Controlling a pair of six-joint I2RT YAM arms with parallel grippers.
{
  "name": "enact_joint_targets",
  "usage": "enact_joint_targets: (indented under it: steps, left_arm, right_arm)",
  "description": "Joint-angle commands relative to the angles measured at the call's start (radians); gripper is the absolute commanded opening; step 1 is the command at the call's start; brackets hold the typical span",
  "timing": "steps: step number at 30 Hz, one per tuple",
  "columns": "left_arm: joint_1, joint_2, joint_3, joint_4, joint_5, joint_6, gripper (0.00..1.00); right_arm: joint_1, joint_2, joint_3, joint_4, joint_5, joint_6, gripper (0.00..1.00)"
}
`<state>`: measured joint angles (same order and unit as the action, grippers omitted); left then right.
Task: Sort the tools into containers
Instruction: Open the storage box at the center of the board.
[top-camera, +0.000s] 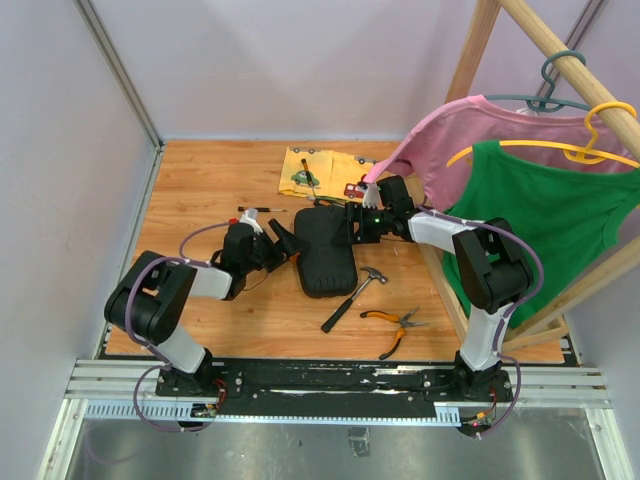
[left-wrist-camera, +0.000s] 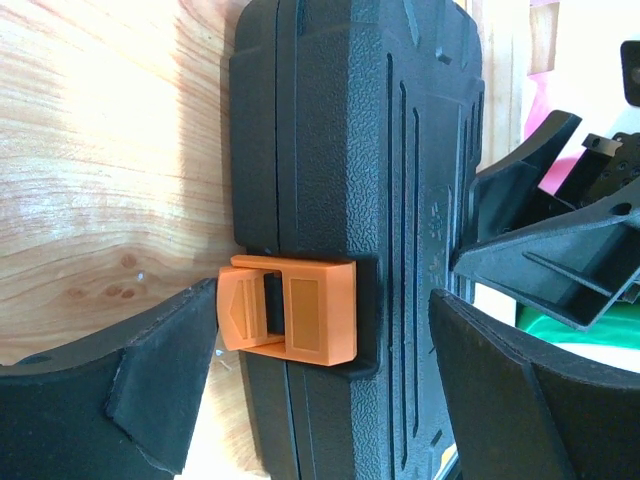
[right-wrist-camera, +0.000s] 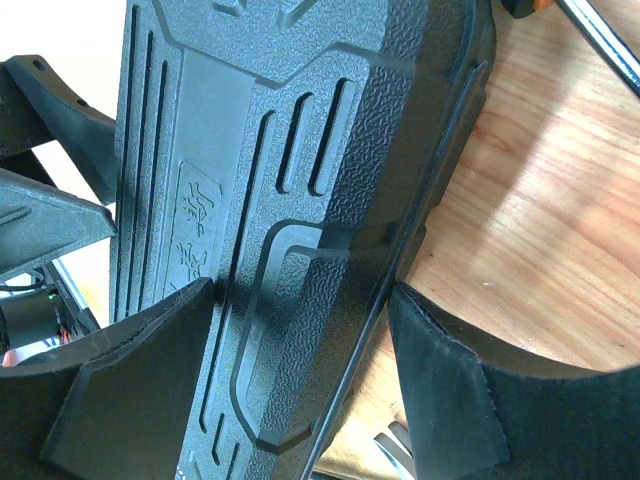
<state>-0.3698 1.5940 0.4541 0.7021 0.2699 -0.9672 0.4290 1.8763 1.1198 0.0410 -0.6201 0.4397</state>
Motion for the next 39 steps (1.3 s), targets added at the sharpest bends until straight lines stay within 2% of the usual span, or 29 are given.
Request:
enact_joint_targets:
  steps: [1,17,24,34,39]
  left_arm:
    - [-0.004,-0.048,0.009,0.04,0.022,-0.006,0.86]
    - [-0.006,-0.099,0.014,-0.033,-0.001,0.019,0.77]
    - [-0.007,-0.089,0.018,-0.053,-0.008,0.031,0.69]
    - [-0.006,-0.071,0.026,-0.056,-0.012,0.033,0.49]
    - [-0.007,-0.079,0.029,-0.084,-0.03,0.047,0.46]
  right_arm:
    - [0.013,0.039,0.004,-0.041,0.026,-0.037,0.7]
    - [0.013,0.047,0.007,-0.037,0.022,-0.032,0.7]
    - [0.014,0.052,0.007,-0.037,0.02,-0.03,0.7]
    - [0.013,0.052,0.008,-0.038,0.017,-0.031,0.7]
    - [0.014,0.053,0.008,-0.038,0.019,-0.03,0.7]
